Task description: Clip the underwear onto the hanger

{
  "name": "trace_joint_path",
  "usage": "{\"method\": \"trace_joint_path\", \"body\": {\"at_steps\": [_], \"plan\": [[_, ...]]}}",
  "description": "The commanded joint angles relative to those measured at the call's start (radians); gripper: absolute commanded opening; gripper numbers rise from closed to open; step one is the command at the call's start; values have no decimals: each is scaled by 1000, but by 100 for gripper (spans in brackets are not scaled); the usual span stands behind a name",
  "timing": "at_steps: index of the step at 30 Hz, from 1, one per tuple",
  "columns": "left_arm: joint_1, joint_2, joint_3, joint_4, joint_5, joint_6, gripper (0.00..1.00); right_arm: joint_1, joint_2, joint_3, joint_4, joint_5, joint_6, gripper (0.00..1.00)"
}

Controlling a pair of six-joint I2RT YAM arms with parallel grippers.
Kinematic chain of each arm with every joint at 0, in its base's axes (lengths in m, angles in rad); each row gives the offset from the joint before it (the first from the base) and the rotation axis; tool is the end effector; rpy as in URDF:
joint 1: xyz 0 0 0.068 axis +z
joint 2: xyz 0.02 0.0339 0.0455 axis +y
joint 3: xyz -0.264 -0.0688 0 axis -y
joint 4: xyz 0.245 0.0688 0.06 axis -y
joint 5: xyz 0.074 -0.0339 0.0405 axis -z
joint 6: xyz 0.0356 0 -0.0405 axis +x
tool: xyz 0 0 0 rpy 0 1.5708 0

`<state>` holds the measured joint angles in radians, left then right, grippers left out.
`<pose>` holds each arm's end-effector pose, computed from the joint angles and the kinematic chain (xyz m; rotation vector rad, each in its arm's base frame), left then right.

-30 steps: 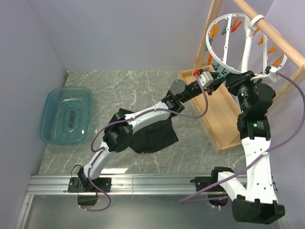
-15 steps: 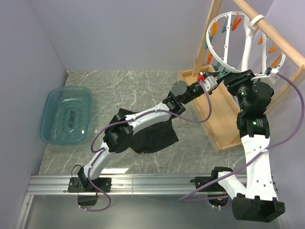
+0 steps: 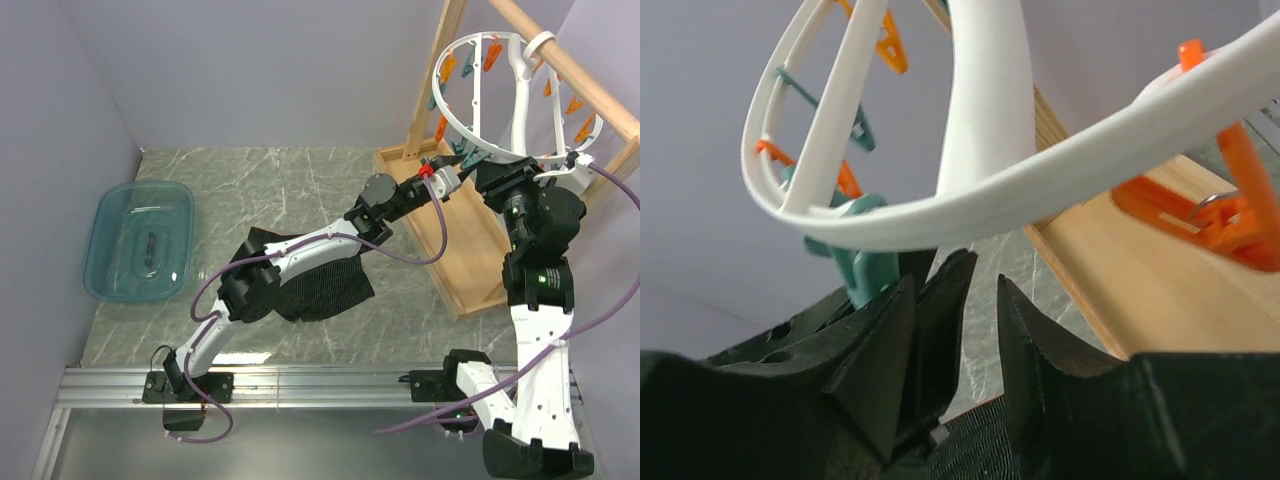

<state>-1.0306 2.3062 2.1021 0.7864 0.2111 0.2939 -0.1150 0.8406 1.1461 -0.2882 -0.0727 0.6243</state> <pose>0.2714 -0.4670 0.3782 0.7794 0.6760 -0.7765 0.1682 -0.0168 0.4430 0.5132 1.4855 0.4578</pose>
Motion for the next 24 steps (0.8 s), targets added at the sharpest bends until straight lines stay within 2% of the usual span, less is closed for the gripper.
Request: {"method": "trace_joint_path", "body": {"at_steps": [1, 6, 9, 24], "plan": [[-23, -10, 13, 5, 60, 13, 0, -3, -43, 46, -23, -33, -28, 47], [-23, -10, 9, 5, 60, 17, 0, -11, -31, 84, -104, -10, -40, 47], [-23, -8, 10, 4, 65, 19, 0, -28, -46, 73, -82, -71, -26, 47], [-28, -7, -7, 14, 74, 50, 0, -60, 26, 72, 14, -159, 146, 49]]}}
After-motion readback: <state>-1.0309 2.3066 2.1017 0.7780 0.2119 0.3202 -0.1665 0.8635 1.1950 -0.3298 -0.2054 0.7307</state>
